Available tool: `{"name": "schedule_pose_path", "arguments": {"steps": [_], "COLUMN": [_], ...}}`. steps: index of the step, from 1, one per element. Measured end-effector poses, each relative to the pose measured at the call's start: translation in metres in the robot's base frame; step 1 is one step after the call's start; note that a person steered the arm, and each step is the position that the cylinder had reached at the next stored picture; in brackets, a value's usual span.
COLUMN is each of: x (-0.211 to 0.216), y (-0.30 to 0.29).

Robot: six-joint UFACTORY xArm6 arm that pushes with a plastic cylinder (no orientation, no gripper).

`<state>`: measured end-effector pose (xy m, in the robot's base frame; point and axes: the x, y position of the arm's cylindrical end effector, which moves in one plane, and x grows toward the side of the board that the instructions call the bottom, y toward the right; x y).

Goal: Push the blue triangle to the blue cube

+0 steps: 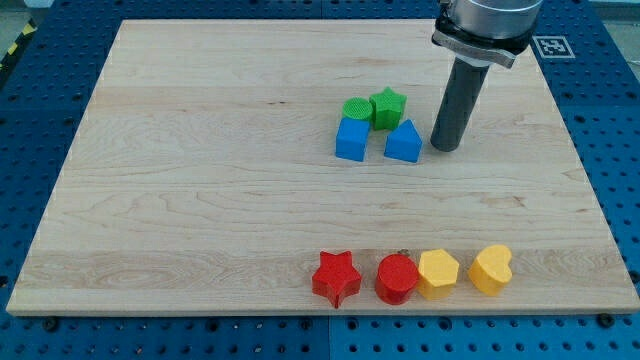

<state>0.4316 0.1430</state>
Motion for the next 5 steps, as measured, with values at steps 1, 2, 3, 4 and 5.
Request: {"name": "schedule_pose_path", "arguments": {"steps": [1, 2, 3, 4, 5], "x": [0.001, -0.005, -0.01, -0.01, -0.01], "y": [-0.002, -0.023, -0.027, -0.041, -0.053]}}
